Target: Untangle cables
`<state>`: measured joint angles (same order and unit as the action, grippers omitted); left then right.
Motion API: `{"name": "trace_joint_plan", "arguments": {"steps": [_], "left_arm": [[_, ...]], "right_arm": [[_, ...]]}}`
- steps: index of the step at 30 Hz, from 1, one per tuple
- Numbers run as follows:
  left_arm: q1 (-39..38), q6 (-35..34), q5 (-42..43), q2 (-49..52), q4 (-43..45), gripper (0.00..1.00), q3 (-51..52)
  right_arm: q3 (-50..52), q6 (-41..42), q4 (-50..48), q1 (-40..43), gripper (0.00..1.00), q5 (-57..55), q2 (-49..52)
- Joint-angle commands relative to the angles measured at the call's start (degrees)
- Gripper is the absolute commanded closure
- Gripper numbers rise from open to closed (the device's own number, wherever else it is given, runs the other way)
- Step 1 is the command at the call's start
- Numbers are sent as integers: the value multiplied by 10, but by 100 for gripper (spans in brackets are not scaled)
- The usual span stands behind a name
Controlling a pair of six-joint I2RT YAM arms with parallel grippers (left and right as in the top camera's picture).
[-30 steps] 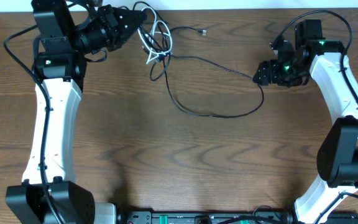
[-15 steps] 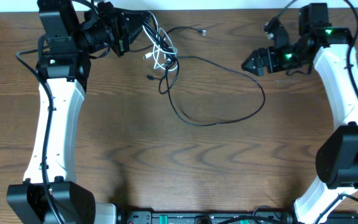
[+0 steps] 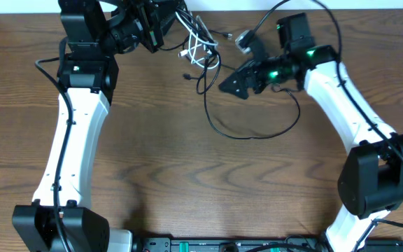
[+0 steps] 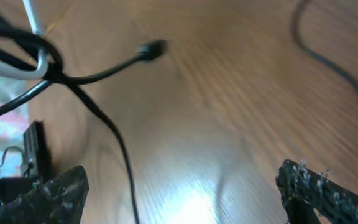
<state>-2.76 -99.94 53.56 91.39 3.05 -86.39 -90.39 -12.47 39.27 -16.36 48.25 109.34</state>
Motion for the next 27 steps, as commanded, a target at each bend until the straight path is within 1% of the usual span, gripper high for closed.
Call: {"name": "trace_joint_plan", "arguments": {"steps": [1, 4, 8, 12, 14, 21, 23, 25, 27], "left_arm": [[-2, -43, -20, -4, 5, 93, -11], [-2, -43, -20, -4, 5, 93, -11], [-2, -52, -20, -4, 5, 92, -11], [-2, -52, -20, -4, 5, 92, -11], [-2, -52, -20, -4, 5, 92, -11], [-2, -52, -20, -4, 5, 93, -11], [-2, -52, -20, -4, 5, 92, -11], [-2, -52, -20, -4, 5, 92, -11], [-2, -52, -20, -4, 5, 93, -11]], "right_arm": [[25, 1, -27, -16, 7, 32, -1], [49, 30, -78, -29, 12, 31, 3], [87, 91, -170, -42, 14, 37, 5], [110, 123, -236, -58, 18, 59, 6], [118, 137, -255, -64, 24, 59, 6], [141, 205, -320, -69, 36, 59, 33], [141, 219, -328, -69, 45, 57, 44], [141, 224, -331, -68, 59, 56, 53], [141, 237, -328, -65, 76, 36, 57]]}}
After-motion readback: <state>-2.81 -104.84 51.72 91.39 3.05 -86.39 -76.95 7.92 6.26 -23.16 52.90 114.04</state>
